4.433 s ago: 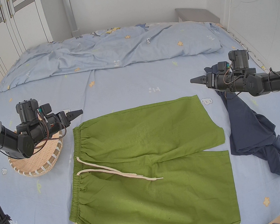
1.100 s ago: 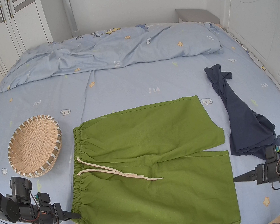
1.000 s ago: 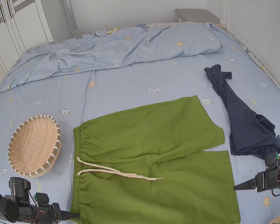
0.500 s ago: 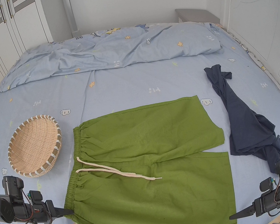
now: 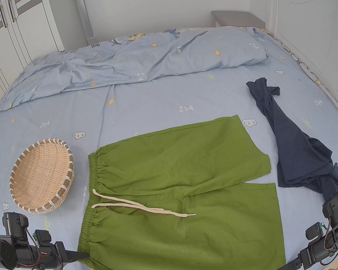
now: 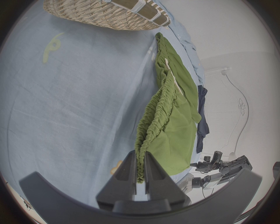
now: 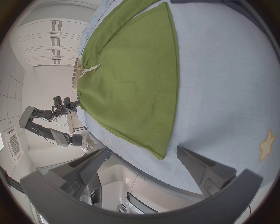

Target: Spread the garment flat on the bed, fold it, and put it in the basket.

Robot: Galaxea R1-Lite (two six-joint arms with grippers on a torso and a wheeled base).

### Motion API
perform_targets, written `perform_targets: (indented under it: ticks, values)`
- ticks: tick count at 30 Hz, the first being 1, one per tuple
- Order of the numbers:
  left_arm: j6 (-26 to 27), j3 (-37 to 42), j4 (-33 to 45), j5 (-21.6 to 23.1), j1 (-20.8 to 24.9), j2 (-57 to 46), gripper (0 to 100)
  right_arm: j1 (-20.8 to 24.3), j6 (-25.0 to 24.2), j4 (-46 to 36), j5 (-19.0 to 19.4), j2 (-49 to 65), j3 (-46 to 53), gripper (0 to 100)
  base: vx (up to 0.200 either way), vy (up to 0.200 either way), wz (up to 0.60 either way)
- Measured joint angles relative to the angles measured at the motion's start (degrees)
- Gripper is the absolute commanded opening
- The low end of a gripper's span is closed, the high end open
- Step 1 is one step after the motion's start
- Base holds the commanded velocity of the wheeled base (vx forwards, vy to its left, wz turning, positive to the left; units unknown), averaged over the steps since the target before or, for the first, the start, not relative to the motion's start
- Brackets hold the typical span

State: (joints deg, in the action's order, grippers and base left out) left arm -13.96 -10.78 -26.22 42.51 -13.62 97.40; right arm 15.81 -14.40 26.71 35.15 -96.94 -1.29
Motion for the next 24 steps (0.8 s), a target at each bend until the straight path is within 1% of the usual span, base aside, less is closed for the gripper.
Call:
perform_targets:
  ticks: [8,15,24]
  values:
    - [0.02,0.12,0.04,0.00,0.20,-0.11,0,2.40,-0.76,4.11,-0.01,-3.17,-0.02,100,0.000,0.000,0.00]
    - [0.06,0.30,0.06,-0.01,0.20,-0.18,0,3.93,-0.79,4.35,-0.23,-5.01,-0.16,100,0.000,0.000,0.00]
    - [0.11,0.33,0.06,-0.04,0.20,-0.29,0,4.45,-0.82,4.68,-0.01,-6.28,-0.68,100,0.000,0.000,0.00]
